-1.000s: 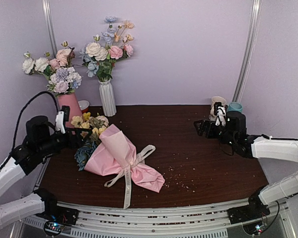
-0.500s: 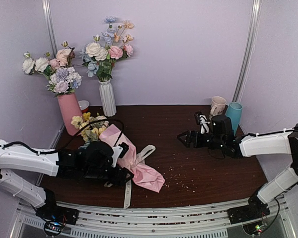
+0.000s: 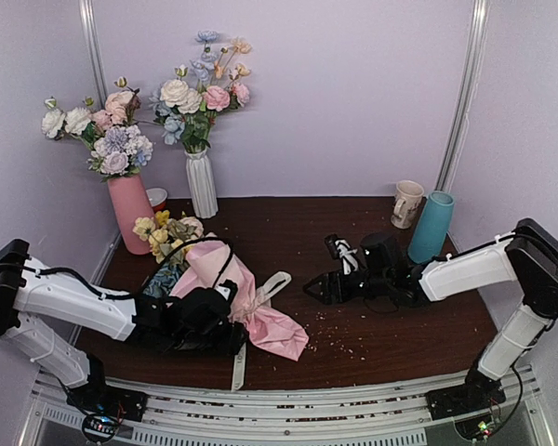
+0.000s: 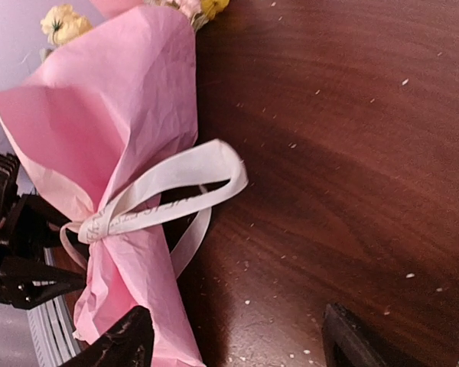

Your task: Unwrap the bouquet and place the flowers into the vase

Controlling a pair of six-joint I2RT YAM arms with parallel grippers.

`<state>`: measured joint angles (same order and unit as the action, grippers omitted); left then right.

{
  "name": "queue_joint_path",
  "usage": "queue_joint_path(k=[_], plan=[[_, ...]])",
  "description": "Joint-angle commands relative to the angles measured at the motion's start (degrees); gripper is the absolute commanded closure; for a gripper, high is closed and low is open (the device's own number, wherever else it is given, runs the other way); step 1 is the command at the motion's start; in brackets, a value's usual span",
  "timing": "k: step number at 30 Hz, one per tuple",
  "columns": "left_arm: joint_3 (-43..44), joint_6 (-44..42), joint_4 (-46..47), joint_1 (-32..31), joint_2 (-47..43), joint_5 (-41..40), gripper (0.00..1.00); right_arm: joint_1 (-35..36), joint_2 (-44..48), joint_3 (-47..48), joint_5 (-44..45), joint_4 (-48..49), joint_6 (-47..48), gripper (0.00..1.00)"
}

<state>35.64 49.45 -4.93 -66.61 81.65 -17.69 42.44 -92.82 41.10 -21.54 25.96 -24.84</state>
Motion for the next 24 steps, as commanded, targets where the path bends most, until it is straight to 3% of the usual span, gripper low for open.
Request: queue_joint_path(k=[1,5,13,24], plan=[[-1.31,0.81,6.40,-0.13,0.35,-6.27,0.38,4.23,-4.80,2.18,-3.44,4.28,-3.41,0.27],[-3.90,-2.95,13.40,2.24,0.07,-6.19,0.38,7.92,-9.29,3.88,-4.91,6.12,-5.19,0.40],[-7.04,-18.10,31.05,10.09,3.47,5.06,0.37,9.45,-13.03,0.96,-7.40,16.15,-11.10,0.51],[4.12,-31.13,41.28,15.27,19.68,21.27,0.39,11.20,-13.39,-0.80,-5.84,18.97,-12.05,0.55]])
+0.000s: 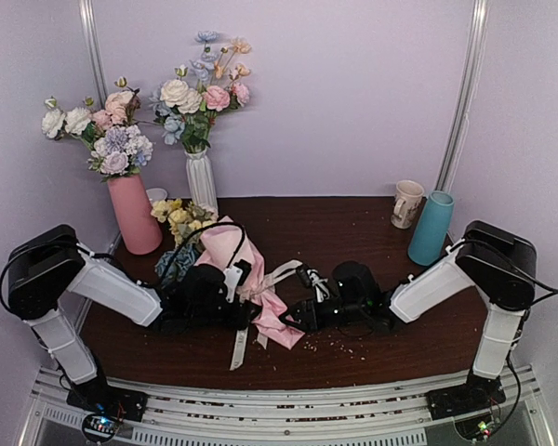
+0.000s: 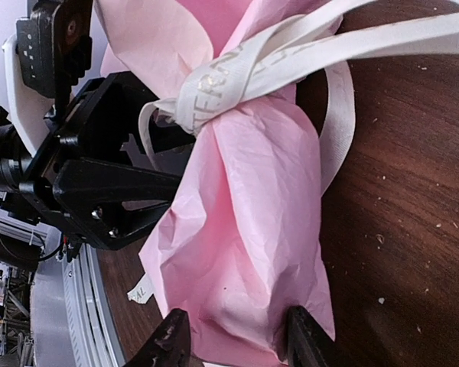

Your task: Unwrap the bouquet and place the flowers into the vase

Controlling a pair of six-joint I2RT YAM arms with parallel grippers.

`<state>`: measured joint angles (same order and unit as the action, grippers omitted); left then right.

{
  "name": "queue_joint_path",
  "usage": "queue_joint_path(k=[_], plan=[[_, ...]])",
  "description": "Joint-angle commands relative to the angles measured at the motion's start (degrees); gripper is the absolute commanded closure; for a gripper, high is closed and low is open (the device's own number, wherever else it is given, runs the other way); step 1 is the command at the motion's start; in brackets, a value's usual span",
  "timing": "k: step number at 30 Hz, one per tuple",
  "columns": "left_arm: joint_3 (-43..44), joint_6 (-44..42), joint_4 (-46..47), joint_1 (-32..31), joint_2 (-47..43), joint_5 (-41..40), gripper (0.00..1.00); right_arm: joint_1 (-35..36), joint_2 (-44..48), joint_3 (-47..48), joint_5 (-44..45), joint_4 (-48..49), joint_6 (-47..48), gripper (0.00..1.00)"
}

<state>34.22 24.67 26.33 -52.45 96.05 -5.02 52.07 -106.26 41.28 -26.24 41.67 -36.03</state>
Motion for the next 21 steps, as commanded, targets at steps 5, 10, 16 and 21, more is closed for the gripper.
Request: queue_joint_path(k=[5,10,16,21], plan=[[12.70,-9.35,10.25,1.99,11.67,13.80,0.39,1.78,2.40,-2.30,3.53,-0.30,1.88,0.55],[16.04,-12.14,5.15,2.08,11.63,12.99,0.33,1.83,3.71,-2.87,5.79,-2.80,4.12,0.54],[9.90,-10.37,-3.24,2.08,2.81,5.14,0.19,1.81,6.52,-2.69,9.20,-8.02,8.01,0.45],[5.47,-7.14,-8.62,1.89,-4.11,5.83,0.21,1.74,9.26,-1.35,11.85,-13.22,10.96,0.37]])
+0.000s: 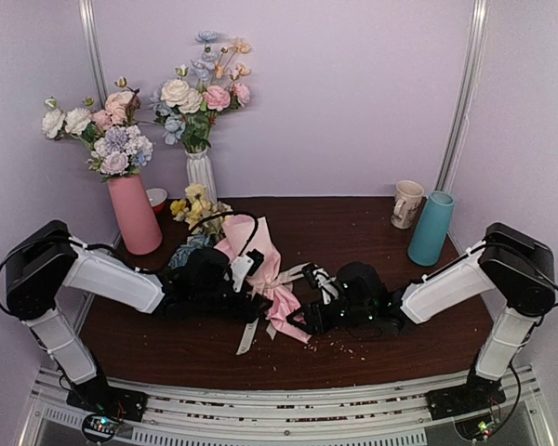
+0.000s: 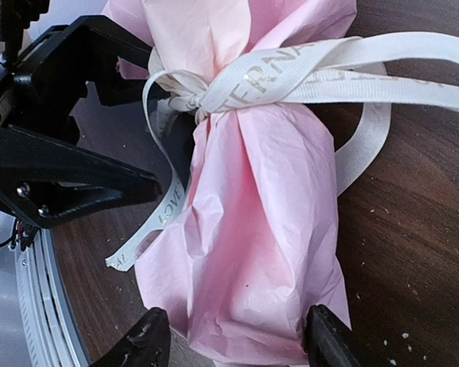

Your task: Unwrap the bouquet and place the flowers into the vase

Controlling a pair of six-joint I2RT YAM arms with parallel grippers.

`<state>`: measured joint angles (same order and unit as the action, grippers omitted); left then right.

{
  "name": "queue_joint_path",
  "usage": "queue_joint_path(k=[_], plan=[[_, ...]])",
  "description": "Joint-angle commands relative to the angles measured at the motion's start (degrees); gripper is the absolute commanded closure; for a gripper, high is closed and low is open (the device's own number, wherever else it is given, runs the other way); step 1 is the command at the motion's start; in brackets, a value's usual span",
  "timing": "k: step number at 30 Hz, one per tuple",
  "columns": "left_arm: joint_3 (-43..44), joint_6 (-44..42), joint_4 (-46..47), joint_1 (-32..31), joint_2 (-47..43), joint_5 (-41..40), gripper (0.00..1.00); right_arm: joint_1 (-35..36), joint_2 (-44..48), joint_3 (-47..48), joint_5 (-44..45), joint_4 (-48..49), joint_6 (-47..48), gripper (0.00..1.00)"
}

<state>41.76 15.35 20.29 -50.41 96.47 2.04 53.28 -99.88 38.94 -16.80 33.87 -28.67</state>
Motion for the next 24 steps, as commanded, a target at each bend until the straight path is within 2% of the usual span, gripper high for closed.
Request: queue_joint_path(k=[1,6,11,24], plan=[[-2.49,2.76,-3.66,-0.39,-5.47,-1.36,0.22,0.59,3.33,1.19,2.68,-6.13,3.88,0.34],[-4.30,5.74,-7.31,-1.71,-8.74,-1.99,0.23,0.59,5.04,2.04,4.06,-9.79,5.21,0.25],[-6.44,10.70,-6.98,-3.64,-10.77,-2.04,0.29,0.59,6.27,3.11,4.05,-13.61,7.23,0.19],[-5.57,18.48,-2.63,-5.57,-4.57,-9.29,0.44,0.58,7.11,5.61,8.50,-16.49,9.12,0.12]])
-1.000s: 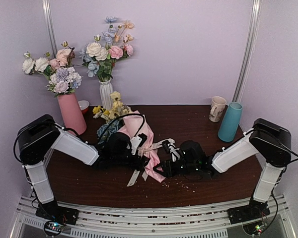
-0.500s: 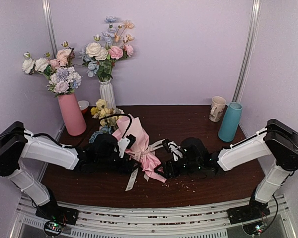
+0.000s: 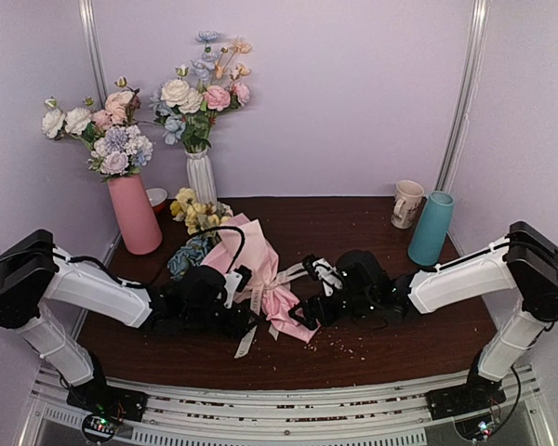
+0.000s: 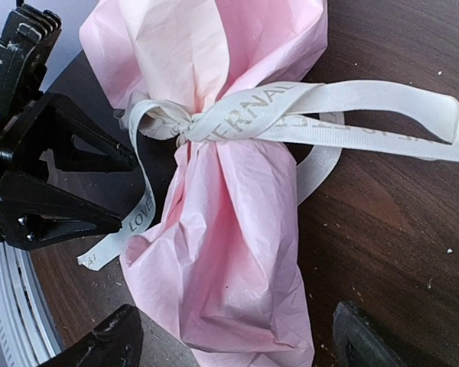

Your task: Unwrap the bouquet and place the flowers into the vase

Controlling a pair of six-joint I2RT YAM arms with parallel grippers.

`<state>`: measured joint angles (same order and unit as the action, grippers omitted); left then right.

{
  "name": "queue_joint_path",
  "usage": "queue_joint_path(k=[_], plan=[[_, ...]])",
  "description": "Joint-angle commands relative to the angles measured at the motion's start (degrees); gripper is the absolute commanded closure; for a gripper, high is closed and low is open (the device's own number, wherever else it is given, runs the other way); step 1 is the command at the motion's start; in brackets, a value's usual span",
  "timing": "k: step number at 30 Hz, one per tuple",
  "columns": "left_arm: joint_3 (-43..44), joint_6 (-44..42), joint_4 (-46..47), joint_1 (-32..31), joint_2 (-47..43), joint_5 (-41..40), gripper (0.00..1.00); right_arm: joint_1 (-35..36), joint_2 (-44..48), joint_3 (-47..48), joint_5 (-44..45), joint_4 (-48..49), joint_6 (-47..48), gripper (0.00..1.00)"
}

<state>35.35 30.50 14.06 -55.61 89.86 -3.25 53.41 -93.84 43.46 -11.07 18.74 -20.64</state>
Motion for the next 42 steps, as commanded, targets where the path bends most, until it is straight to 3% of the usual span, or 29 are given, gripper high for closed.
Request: queue_joint_path(k=[1,11,18,27,35,42], plan=[[1.19,3.63,3.85,-0.37,2.77,-4.64,0.44,0.39,0.97,1.22,2.88,-1.41,1.13,0.12],[3.32,2.98,15.55,-0.37,9.64,-3.21,0.53,0.31,-2.42,3.74,2.54,-2.04,1.18,0.11],[1.76,2.70,19.34,-0.37,9.32,-4.20,1.00,0.37,-7.37,7.11,2.63,-0.37,-1.08,0.12],[-0.70,0.80,13.73,-0.72,0.08,-5.53,1.00,0.36,-13.89,12.24,4.28,-1.01,-2.37,0.17],[0.59,-0.06,7.46,-0.81,-5.06,-6.83,1.00,0.21,-17.68,13.79,8.11,-2.61,-3.82,0.47],[3.95,-1.77,-0.52,-0.75,-10.08,-11.19,1.00,0.26,-18.46,13.57,9.30,-2.89,-4.48,0.53]])
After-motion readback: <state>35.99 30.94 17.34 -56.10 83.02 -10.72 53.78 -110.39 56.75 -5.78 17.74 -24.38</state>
